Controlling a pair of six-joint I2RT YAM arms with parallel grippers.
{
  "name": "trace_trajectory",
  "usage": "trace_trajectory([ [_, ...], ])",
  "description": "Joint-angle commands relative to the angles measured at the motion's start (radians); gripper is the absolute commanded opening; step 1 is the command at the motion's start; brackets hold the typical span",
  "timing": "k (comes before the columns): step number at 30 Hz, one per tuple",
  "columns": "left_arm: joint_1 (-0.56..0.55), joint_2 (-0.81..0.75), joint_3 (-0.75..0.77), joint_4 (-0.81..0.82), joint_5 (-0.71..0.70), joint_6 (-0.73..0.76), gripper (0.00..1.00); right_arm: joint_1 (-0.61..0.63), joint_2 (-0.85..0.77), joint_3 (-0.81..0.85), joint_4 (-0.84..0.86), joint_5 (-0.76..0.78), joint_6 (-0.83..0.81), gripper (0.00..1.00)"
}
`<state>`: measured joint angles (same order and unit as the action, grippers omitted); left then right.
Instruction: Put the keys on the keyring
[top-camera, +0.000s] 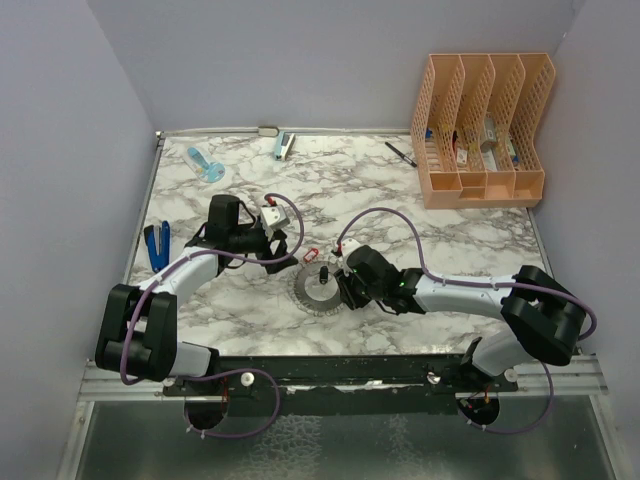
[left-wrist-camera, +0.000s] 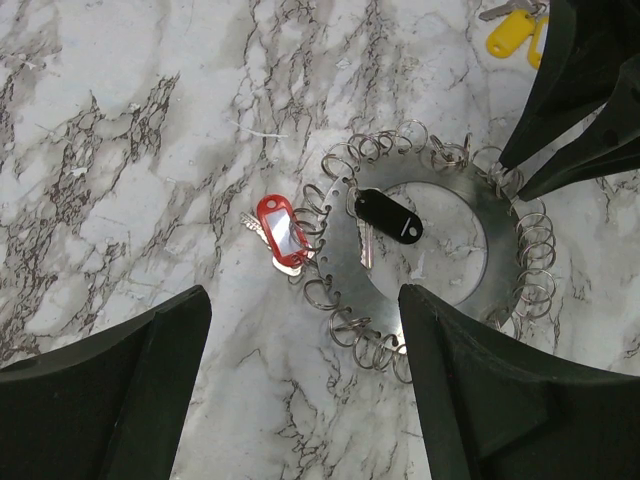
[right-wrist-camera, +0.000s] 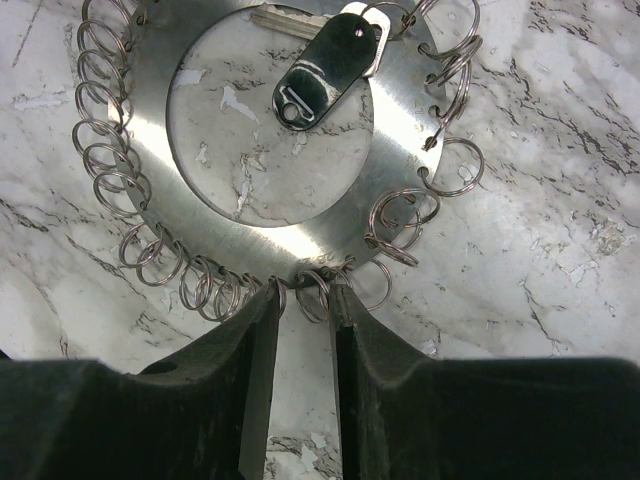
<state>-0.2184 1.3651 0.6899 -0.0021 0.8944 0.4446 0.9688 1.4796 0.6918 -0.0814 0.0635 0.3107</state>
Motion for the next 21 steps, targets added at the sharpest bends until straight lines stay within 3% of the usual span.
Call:
trace_trajectory([
  [1,-0.005,0.010,0.030,-0.016,0.043,0.020,0.79,-0.001,0.006,0.000,0.023,-0.022,-0.008,0.27],
  [8,-0.006,0.023,0.056,-0.092,0.036,0.076,0.79,-0.001,0.015,-0.007,0.026,-0.029,-0.007,0.23],
  [15,-0.027,0.017,0.108,-0.294,-0.087,0.260,0.78,-0.002,-0.010,-0.011,0.000,-0.004,-0.008,0.17],
  [21,-0.079,-0.014,0.021,-0.193,-0.253,0.331,0.74,-0.002,-0.087,-0.016,-0.022,0.088,0.007,0.25],
])
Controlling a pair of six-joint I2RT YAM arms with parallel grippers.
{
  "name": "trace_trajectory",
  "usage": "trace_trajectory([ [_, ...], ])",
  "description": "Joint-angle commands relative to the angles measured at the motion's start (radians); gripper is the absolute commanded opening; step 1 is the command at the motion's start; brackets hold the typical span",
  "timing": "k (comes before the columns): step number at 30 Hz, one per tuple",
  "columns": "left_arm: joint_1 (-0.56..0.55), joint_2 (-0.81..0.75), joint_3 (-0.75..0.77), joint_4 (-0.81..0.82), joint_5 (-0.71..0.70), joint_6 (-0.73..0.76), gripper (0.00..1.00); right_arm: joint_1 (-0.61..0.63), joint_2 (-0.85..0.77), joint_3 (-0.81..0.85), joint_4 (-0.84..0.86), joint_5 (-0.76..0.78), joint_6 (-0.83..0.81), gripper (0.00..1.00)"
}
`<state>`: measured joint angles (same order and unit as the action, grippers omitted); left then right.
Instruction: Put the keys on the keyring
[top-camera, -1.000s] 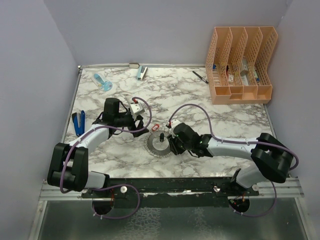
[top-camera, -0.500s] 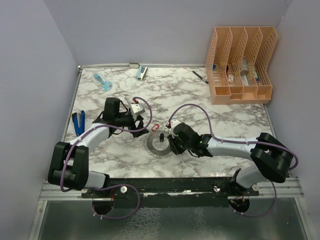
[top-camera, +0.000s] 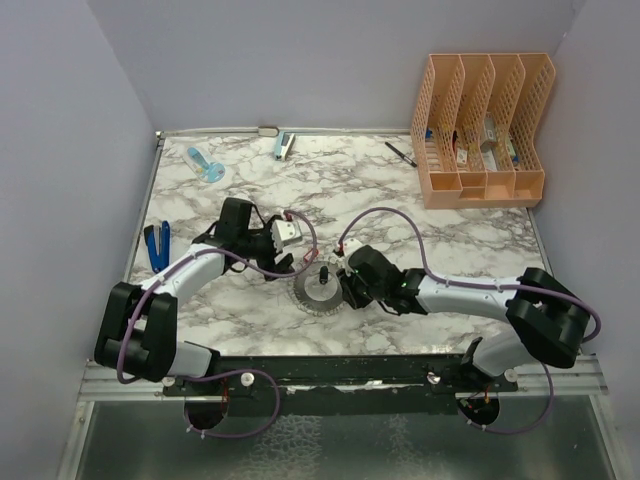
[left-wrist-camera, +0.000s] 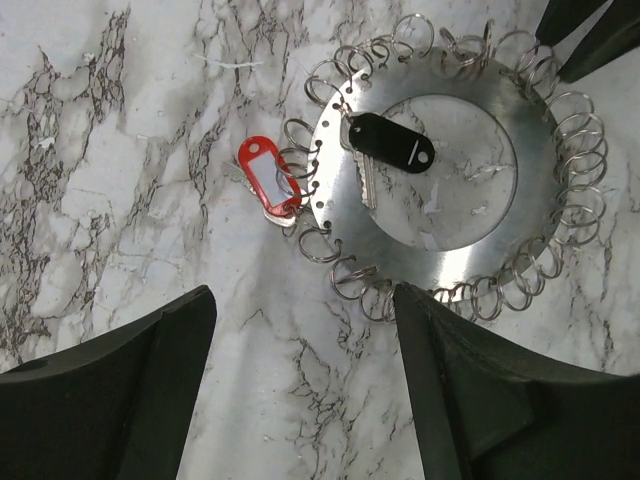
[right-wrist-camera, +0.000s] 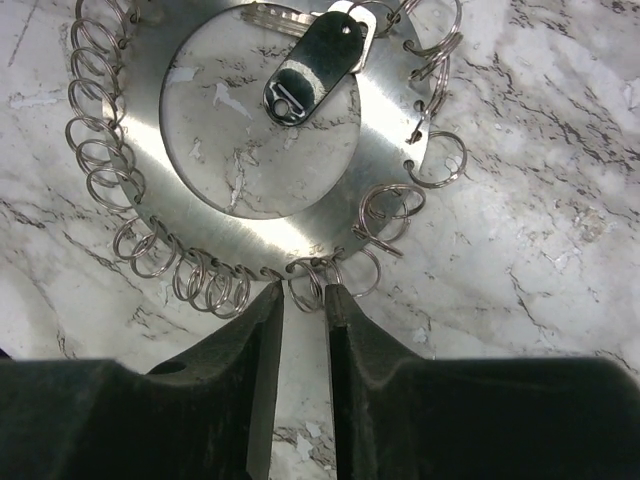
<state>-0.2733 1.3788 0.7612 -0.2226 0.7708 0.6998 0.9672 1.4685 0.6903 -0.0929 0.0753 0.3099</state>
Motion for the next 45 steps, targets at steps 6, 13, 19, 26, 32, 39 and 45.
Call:
trace_trajectory([
  [6,-0.027,-0.008,-0.078,0.097,-0.136,0.128,0.66,0.001,-0.213,-0.063,0.021,0.123,0.020,0.26],
  [13,-0.058,0.009,-0.069,0.096,-0.095,0.115,0.66,0.000,-0.246,-0.081,0.046,0.116,0.014,0.27],
  [19,-0.131,0.074,-0.046,0.099,-0.151,0.103,0.66,0.001,-0.204,-0.065,0.050,0.105,0.031,0.25],
  [26,-0.144,0.062,-0.029,0.129,-0.268,0.127,0.60,-0.001,-0.222,-0.077,0.039,0.120,0.032,0.25],
  [32,-0.142,0.058,0.009,0.035,-0.188,0.152,0.59,0.000,-0.219,-0.086,0.052,0.126,0.028,0.25],
  [39,-0.113,0.063,0.001,0.119,-0.188,0.155,0.57,0.000,-0.207,-0.084,0.055,0.124,0.025,0.25],
  [45,-0.076,0.106,0.023,0.135,-0.186,0.272,0.58,-0.001,-0.205,-0.087,0.063,0.113,0.020,0.25],
])
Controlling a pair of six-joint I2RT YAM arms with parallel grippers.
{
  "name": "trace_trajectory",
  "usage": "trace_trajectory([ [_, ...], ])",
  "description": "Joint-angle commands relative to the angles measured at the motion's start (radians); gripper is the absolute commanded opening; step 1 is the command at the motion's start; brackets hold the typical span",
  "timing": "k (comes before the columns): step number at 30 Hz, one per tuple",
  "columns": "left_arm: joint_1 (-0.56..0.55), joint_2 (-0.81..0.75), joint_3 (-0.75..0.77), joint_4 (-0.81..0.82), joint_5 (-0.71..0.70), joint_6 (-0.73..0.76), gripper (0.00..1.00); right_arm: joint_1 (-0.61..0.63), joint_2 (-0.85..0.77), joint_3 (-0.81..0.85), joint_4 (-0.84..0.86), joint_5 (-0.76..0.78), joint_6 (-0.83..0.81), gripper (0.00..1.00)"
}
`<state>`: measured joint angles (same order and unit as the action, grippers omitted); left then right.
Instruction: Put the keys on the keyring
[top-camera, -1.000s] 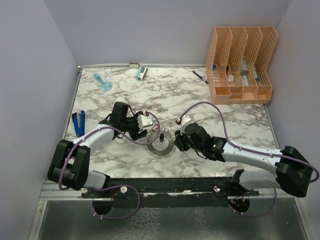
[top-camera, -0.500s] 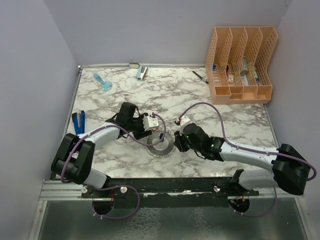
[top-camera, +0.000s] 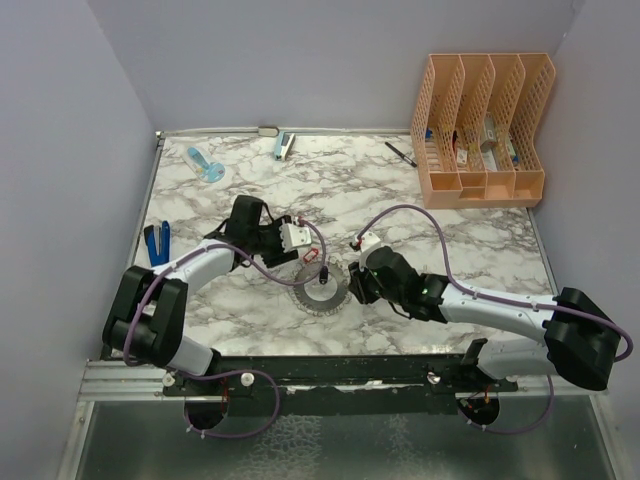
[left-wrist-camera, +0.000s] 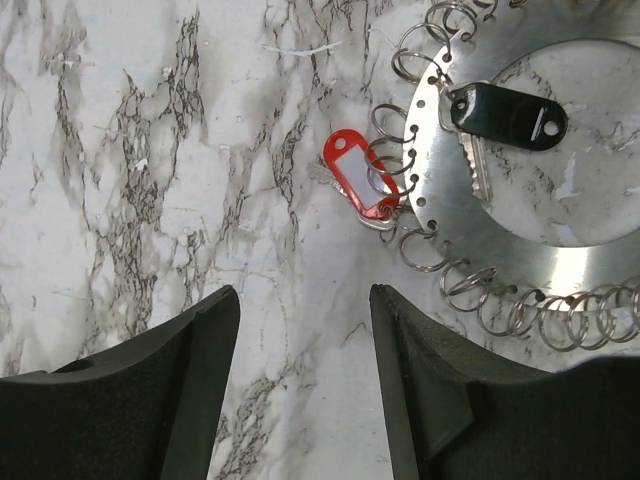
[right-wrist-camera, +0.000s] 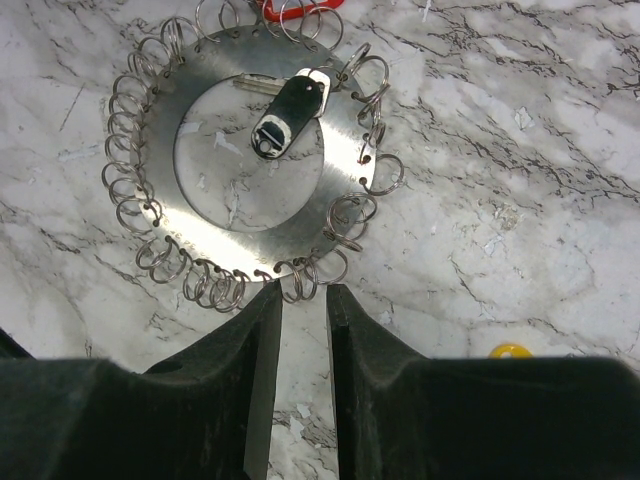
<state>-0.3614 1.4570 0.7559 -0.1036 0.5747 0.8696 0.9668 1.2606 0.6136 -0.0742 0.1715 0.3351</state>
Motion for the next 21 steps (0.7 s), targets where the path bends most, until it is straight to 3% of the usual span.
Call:
trace_trajectory([
  [1,0.013,0.038,0.027,0.012,0.013,0.125,0.58,0.000,0.004,-0.011,0.046,0.012,-0.005,0.25],
  [12,0.012,0.080,-0.044,0.017,0.062,0.261,0.58,0.001,0.014,-0.004,0.046,0.023,-0.008,0.26],
  [21,-0.001,0.084,-0.067,0.055,0.143,0.238,0.59,0.000,0.004,-0.012,0.037,0.029,-0.002,0.25],
])
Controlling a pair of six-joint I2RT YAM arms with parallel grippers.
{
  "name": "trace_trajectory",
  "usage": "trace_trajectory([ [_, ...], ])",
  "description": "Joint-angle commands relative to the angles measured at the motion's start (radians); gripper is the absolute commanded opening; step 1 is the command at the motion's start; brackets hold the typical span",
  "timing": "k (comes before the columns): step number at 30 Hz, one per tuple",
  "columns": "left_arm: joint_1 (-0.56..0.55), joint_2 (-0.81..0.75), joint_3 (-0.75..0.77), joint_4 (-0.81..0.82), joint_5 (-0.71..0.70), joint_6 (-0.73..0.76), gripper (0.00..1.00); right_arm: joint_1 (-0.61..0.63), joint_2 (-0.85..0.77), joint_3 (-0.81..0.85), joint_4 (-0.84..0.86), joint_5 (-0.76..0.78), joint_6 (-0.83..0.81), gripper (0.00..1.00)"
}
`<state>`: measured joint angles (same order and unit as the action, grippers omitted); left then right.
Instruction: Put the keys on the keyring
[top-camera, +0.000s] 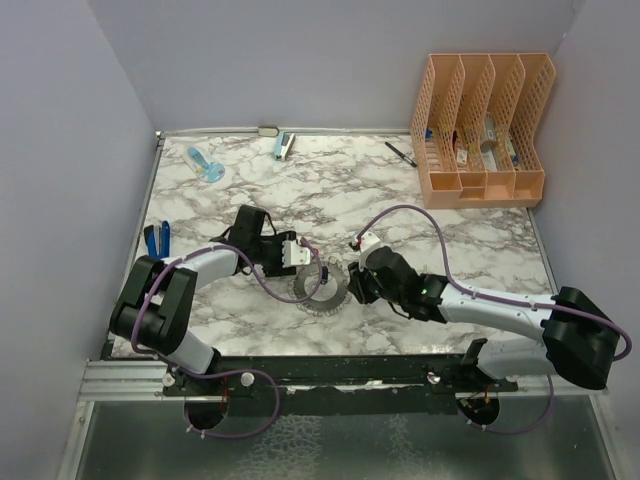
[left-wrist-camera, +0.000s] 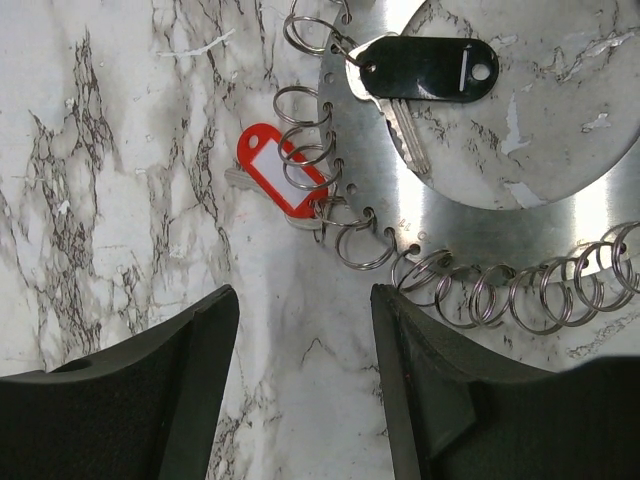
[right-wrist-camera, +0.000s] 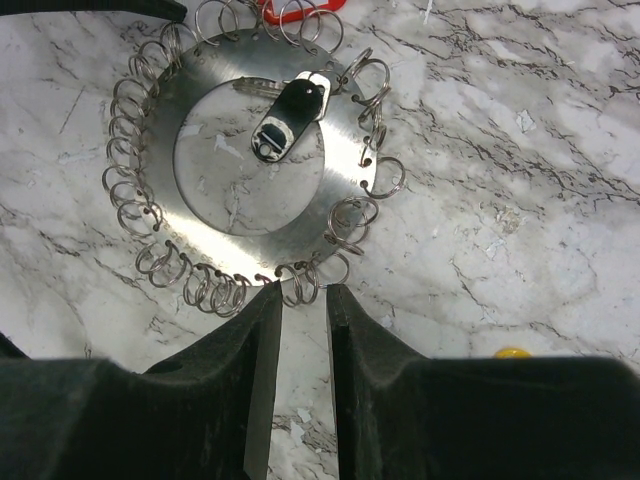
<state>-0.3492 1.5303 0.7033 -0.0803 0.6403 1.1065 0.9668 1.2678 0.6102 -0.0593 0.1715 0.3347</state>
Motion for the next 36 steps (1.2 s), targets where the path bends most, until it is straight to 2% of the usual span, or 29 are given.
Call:
trace_trajectory([
  [1,-0.018,0.009,-0.017,0.037,0.080,-0.003,0.59,0.001,-0.007,-0.011,0.023,0.029,0.001,0.25],
  [13,-0.054,0.007,-0.030,0.052,0.094,-0.018,0.57,0.000,-0.047,-0.036,0.019,0.044,0.009,0.25],
  [22,-0.055,-0.024,-0.056,0.006,0.119,0.005,0.56,0.001,-0.048,-0.037,0.024,0.045,0.005,0.25],
  [36,-0.080,-0.018,0.015,-0.118,0.151,0.082,0.52,0.000,-0.048,-0.033,0.027,0.037,0.014,0.25],
])
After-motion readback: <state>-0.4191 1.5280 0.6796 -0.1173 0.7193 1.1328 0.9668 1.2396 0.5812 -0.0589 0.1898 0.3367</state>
